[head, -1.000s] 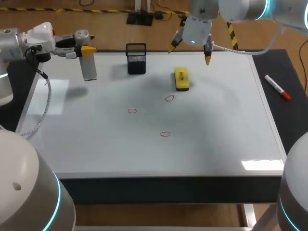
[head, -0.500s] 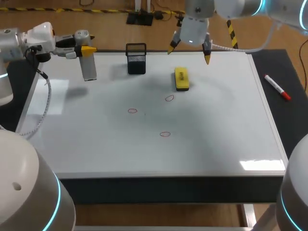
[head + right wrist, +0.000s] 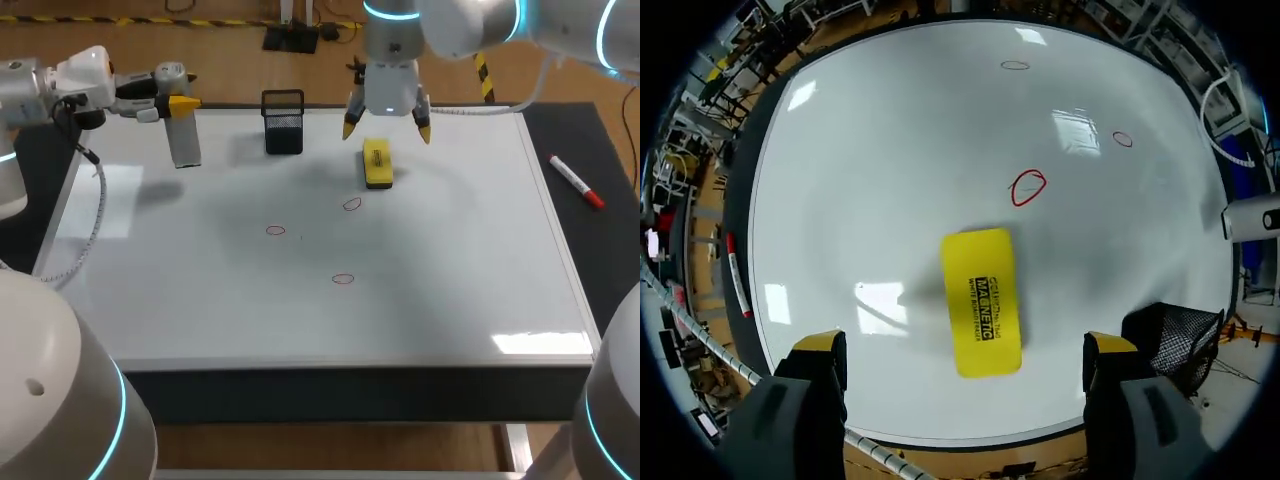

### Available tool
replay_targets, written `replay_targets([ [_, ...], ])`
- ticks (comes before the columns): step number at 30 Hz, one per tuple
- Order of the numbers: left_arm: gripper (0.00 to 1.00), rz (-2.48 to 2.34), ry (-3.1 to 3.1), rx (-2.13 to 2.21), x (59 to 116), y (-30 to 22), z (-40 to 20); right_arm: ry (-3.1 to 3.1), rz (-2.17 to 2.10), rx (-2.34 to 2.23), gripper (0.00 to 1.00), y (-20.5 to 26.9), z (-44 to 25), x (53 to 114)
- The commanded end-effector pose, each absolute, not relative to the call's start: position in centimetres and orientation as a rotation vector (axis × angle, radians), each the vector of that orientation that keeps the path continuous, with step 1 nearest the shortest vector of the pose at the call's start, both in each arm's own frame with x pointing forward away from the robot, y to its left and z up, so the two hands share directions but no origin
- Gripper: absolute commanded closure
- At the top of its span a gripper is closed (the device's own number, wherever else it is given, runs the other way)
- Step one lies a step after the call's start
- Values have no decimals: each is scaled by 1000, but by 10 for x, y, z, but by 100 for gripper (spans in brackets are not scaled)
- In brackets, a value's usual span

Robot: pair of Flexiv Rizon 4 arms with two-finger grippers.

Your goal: Pick up the inspection probe, press it on each red-marked spot on the whiteboard one by one, put down the probe, pick up the eraser, and wipe off all the red marks.

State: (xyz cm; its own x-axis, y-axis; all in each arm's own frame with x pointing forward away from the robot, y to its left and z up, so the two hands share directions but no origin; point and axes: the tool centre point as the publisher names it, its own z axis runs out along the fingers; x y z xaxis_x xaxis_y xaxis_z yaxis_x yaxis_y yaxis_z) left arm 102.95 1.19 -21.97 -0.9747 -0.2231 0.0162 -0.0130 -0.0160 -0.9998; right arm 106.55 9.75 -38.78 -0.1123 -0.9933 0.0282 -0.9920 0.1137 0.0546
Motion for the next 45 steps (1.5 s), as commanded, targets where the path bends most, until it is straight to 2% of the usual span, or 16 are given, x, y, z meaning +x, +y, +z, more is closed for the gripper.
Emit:
replay_targets([
  [1,100,-2121,2093,-256,1029,11,-218,-2290,-41,2083,0,98,-393,1063],
  [36,100,-2121,2093,-256,1029,11,-218,-2205,-89,2144,2,112,-419,1058],
  [37,100,-2121,2093,-256,1029,11,-218,-2203,-88,2144,19,112,-419,1058],
  [38,100,-2121,2093,-256,1029,11,-218,-2202,-86,2143,47,112,-420,1057],
  [40,100,-2121,2093,-256,1029,11,-218,-2200,-81,2139,67,112,-420,1057],
  [41,100,-2121,2093,-256,1029,11,-218,-2200,-77,2136,100,112,-420,1057],
  [45,100,-2121,2093,-256,1029,11,-218,-2196,-76,2137,100,111,-421,1056],
])
